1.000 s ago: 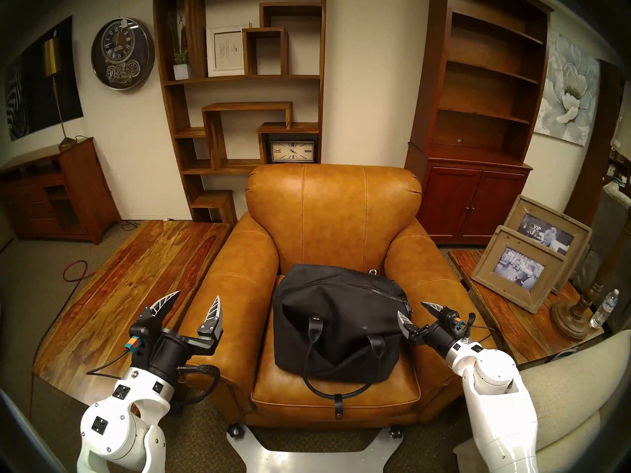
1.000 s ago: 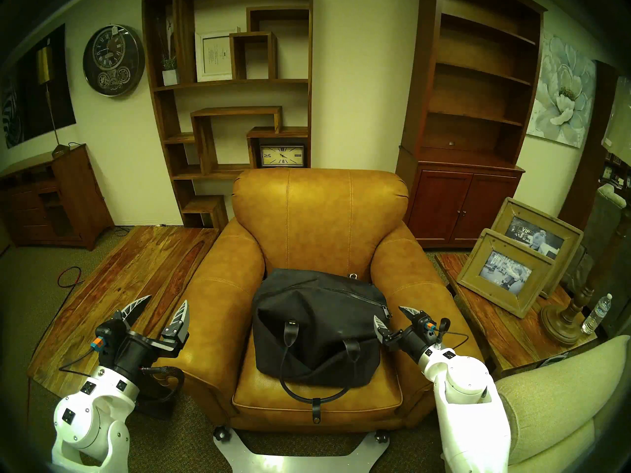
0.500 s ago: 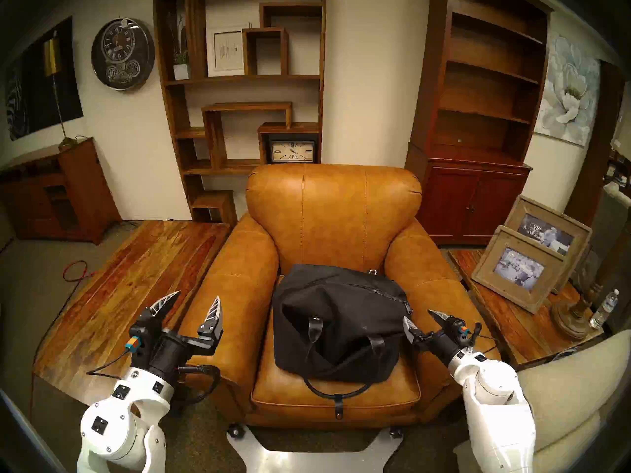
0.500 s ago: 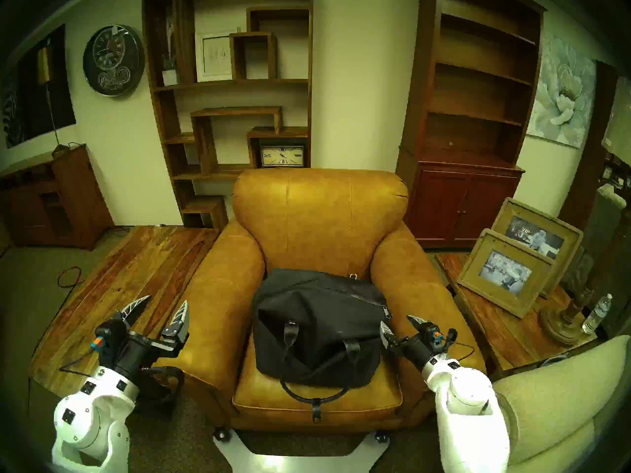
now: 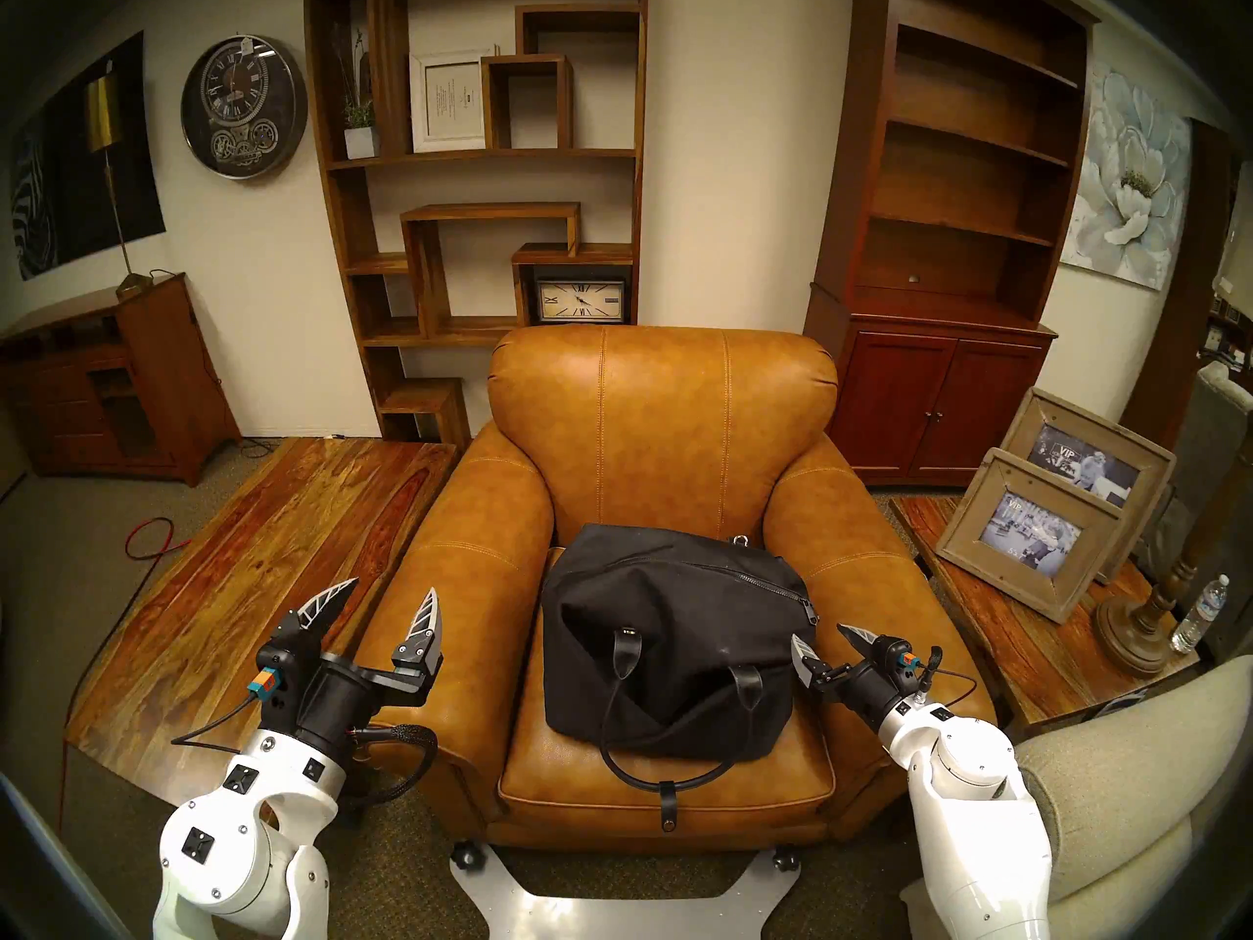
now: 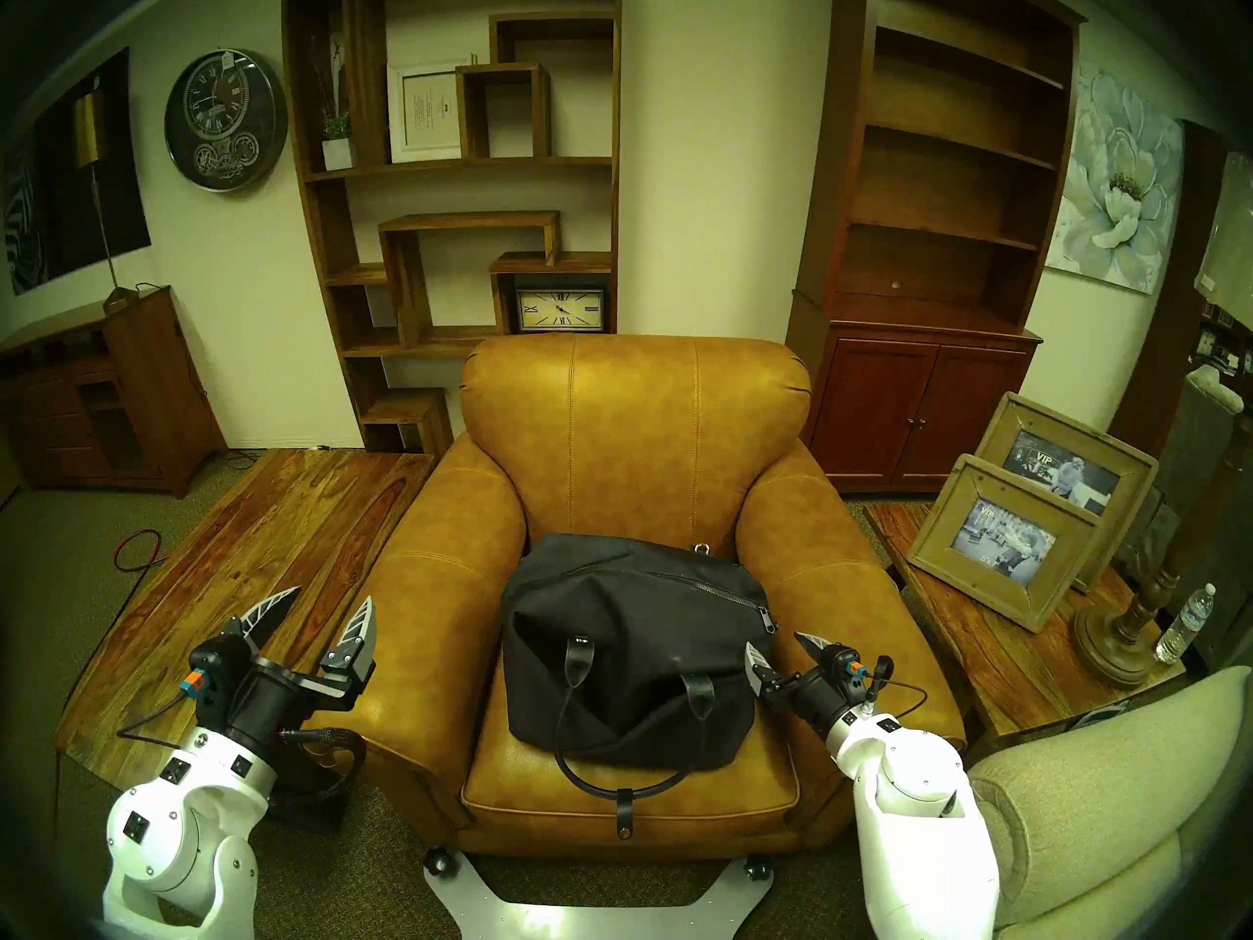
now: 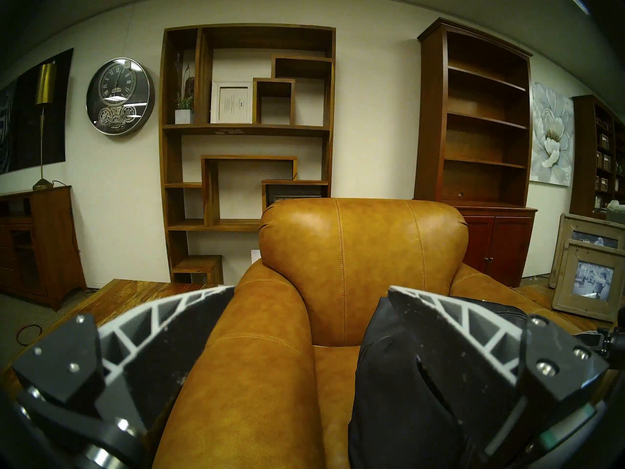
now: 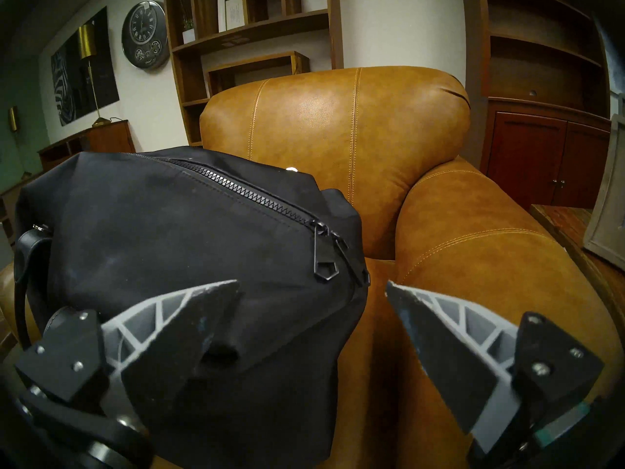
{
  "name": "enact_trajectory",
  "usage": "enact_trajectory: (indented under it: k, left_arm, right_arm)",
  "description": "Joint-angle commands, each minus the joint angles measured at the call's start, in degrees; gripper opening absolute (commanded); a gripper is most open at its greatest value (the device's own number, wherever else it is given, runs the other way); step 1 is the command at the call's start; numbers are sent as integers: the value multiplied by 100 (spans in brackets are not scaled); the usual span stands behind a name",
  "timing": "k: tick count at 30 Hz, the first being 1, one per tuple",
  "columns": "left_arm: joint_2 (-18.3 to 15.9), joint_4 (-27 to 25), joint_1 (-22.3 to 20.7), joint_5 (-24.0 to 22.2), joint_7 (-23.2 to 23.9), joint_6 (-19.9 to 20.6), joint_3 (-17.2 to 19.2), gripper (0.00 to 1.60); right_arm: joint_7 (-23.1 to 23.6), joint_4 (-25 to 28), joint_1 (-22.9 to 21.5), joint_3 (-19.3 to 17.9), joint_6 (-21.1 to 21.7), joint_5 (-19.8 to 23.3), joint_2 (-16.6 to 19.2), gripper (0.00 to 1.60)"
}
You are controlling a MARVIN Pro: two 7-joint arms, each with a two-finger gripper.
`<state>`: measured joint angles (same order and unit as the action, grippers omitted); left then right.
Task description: Open a bag with a zipper
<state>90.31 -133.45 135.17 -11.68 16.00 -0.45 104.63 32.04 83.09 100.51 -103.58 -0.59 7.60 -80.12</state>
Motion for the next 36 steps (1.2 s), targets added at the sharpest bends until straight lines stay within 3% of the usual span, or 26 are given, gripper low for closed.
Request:
enact_trajectory:
  k: [1,8,13,15,16,17,19,23,31,36]
  left_arm:
    - [-11,-111,-7,9,10,-18,-5,160]
    - [-11,-113,-6,9,10,-17,-5,160]
    - [-11,-115,-5,10,10,-16,-5,160]
    - [-11,-116,-4,11,10,-15,-5,160]
    - [-11,-116,-4,11,9,-15,-5,160]
    - [-11,-116,-4,11,9,-15,-5,160]
    - [-11,-117,-4,11,9,-15,-5,160]
    - [-11,-117,-4,11,9,-15,-5,160]
    - [-10,-117,-4,11,9,-15,-5,160]
    - [-10,-117,-3,11,9,-15,-5,160]
  right_arm:
    - [52,-34,-401,18,-73,58,51,160]
    - [196,-49,-472,40,6,158,48,160]
    - [263,-110,-512,37,64,225,43,143]
    - [287,-123,-525,39,112,243,49,154]
    - [276,-121,-524,44,141,232,46,140]
    - [276,-121,-524,44,141,232,46,140]
    - [244,-148,-528,47,174,210,38,123]
    - [208,-246,-561,47,183,185,28,126]
    - [196,-292,-548,48,251,214,-12,112]
    - [219,-411,-576,52,199,260,-45,93]
